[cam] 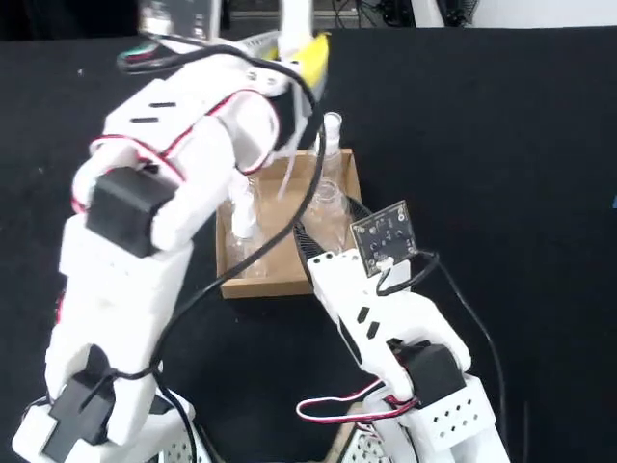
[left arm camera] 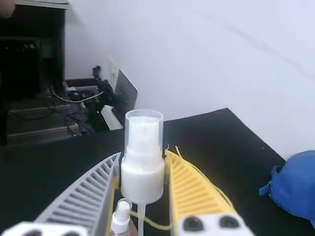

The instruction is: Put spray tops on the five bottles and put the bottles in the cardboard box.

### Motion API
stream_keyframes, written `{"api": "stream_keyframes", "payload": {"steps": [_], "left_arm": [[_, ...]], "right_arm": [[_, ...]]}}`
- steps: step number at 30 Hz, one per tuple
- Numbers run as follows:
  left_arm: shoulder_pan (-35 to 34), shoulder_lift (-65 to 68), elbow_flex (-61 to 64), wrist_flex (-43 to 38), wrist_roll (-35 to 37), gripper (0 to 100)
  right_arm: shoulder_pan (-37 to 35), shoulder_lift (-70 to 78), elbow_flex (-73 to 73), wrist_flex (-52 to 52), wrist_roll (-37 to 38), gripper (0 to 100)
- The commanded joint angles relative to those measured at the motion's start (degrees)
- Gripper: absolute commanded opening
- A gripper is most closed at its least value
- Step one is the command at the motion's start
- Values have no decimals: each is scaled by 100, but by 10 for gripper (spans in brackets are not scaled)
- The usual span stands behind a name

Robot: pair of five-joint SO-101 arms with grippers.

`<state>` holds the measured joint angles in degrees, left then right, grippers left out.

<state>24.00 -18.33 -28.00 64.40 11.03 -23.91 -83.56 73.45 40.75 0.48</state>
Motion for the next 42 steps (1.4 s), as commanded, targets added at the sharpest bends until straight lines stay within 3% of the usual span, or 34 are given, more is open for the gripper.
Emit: {"api": "stream_keyframes", "payload": {"steps": [1, 9, 21, 28, 42], "left_arm": [[268, -176, 356, -589, 35, 30], [295, -176, 760, -1257, 35, 30], [321, -185, 699, -1284, 35, 30], [778, -185, 708, -1257, 35, 30], [708, -185, 699, -1301, 26, 30]], "right_arm": [[-62, -163, -31, -185, 18, 113], [-62, -171, -31, -185, 18, 113], [-62, -180, -31, -185, 18, 113], [-62, -180, -31, -185, 18, 113], [-62, -180, 13, -185, 18, 113]]}}
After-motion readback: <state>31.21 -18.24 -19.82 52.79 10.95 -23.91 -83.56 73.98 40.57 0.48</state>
